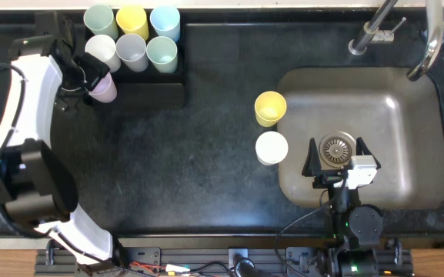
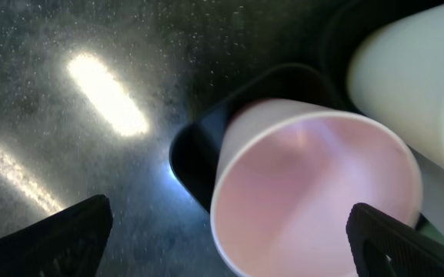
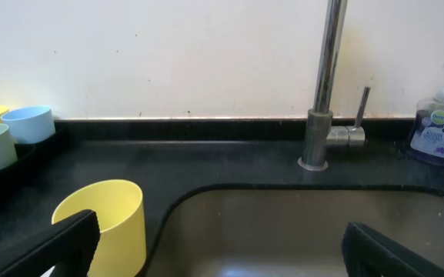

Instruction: Store Cups

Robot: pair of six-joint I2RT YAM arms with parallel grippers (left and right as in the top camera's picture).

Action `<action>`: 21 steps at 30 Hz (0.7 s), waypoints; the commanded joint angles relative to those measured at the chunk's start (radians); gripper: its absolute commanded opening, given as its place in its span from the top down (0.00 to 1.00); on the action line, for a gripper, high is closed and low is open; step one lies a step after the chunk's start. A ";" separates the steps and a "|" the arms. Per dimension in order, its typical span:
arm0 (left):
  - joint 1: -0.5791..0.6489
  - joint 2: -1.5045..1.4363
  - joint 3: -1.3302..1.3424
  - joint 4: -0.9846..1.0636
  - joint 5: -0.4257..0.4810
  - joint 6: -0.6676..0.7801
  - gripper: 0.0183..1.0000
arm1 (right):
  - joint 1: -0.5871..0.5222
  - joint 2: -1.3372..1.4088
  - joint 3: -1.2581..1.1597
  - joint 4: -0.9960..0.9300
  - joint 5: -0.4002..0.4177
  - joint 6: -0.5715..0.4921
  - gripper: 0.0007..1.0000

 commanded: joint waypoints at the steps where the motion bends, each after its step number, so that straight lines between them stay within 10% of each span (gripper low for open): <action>1: -0.064 -0.163 0.027 -0.003 0.051 0.089 0.00 | -0.007 -0.008 -0.013 0.005 -0.007 -0.004 0.00; 6: -0.322 -0.225 0.094 0.005 0.056 0.235 0.00 | -0.007 -0.008 -0.013 0.005 -0.007 -0.004 0.00; 12: -0.825 -0.127 0.120 0.171 -0.153 0.194 0.00 | -0.007 -0.008 -0.013 0.005 -0.007 -0.004 0.00; 21: -0.982 0.040 0.121 0.193 -0.063 0.061 0.00 | -0.007 -0.008 -0.013 0.005 -0.007 -0.004 0.00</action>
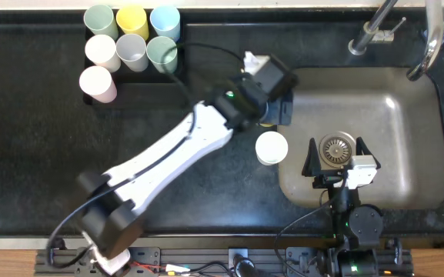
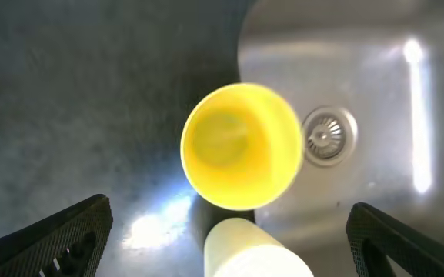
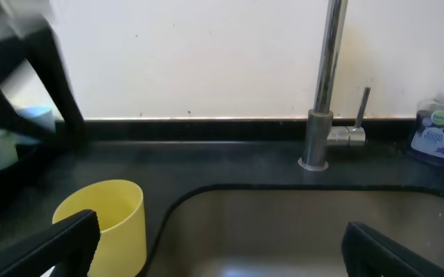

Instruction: Store Cups

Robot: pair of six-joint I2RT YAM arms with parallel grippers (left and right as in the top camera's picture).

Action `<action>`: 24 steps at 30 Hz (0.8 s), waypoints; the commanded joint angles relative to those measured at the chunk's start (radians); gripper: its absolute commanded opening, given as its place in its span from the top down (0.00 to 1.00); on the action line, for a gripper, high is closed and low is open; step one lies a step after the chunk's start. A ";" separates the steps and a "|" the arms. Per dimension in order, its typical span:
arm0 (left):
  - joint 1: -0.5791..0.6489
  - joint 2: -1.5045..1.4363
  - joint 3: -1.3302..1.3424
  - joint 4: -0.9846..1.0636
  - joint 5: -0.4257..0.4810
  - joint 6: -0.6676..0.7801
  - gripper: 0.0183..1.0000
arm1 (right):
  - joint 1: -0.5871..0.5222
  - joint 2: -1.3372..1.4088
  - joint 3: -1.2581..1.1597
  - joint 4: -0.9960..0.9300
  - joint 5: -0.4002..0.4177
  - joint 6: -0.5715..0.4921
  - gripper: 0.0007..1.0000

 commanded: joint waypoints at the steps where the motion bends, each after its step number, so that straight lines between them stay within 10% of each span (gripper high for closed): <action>1: 0.014 0.043 0.008 -0.013 0.026 -0.064 0.00 | -0.006 -0.007 -0.013 0.005 -0.007 -0.003 0.00; 22: 0.069 0.154 0.008 -0.031 0.084 -0.105 0.00 | -0.006 -0.007 -0.013 0.005 -0.007 -0.003 0.00; 24: 0.069 0.154 0.008 -0.028 0.081 -0.109 0.29 | -0.006 -0.007 -0.013 0.005 -0.007 -0.003 0.00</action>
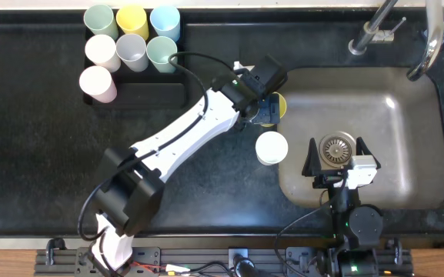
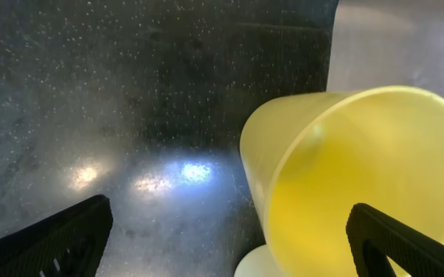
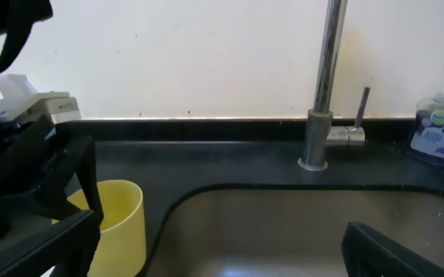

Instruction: Store Cups

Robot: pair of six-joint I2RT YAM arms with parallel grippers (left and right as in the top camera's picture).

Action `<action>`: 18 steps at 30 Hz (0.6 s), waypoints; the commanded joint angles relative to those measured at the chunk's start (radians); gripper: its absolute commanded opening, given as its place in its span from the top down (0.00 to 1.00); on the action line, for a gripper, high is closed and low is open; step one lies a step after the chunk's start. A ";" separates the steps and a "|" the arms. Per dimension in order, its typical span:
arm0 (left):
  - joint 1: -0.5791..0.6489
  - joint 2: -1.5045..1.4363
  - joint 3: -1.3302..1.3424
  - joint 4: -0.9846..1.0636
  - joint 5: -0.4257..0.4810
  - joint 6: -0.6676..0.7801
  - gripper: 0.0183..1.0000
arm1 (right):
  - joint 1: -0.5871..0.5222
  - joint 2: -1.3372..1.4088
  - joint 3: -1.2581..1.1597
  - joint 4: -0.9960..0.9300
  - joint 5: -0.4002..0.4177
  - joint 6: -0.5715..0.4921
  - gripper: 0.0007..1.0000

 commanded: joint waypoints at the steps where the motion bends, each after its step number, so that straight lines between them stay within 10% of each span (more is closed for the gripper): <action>1: 0.010 0.011 0.008 0.013 0.006 -0.024 0.69 | -0.006 -0.007 -0.013 0.005 -0.007 -0.003 0.00; 3: 0.012 0.011 0.008 0.022 0.003 -0.023 0.98 | -0.006 -0.007 -0.013 0.005 -0.007 -0.003 0.00; 18: 0.278 -0.221 0.148 -0.222 -0.079 -0.048 0.98 | -0.006 -0.007 -0.013 0.005 -0.007 -0.003 0.00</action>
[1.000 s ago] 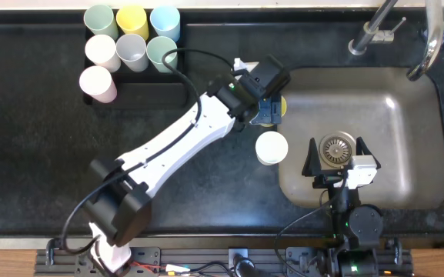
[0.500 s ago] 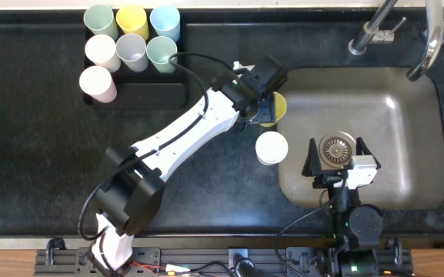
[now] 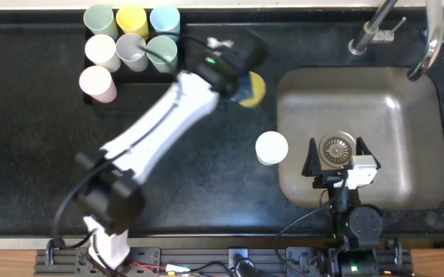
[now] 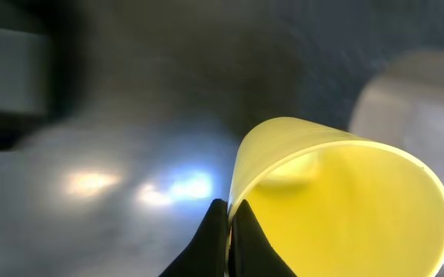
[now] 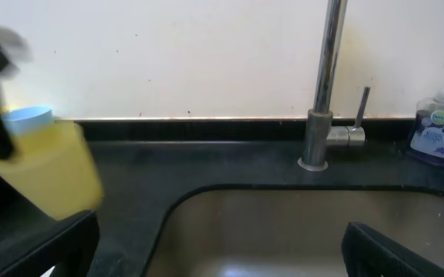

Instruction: Store Cups

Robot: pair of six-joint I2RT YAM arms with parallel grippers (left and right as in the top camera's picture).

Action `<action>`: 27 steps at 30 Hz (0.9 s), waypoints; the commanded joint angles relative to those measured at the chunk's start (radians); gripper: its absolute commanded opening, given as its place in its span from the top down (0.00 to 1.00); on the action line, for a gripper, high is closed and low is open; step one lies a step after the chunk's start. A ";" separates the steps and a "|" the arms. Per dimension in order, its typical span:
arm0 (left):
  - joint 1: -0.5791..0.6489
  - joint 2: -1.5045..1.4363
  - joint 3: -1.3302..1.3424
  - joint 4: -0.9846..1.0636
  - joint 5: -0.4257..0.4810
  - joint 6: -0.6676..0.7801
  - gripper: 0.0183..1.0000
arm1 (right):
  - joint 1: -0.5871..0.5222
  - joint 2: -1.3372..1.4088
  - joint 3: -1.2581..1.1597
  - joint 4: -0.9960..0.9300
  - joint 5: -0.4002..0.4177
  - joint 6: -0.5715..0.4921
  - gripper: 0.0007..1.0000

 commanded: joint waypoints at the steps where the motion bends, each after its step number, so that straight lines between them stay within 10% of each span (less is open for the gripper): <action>1: 0.192 -0.175 0.040 -0.126 -0.005 -0.051 0.98 | -0.006 -0.008 -0.013 0.005 -0.007 -0.004 0.00; 12: 0.612 -0.187 0.025 -0.340 0.114 -0.086 0.98 | -0.006 -0.008 -0.013 0.005 -0.007 -0.004 0.00; 27: 0.649 -0.056 0.024 -0.314 0.080 -0.127 0.98 | -0.006 -0.008 -0.013 0.005 -0.007 -0.004 0.00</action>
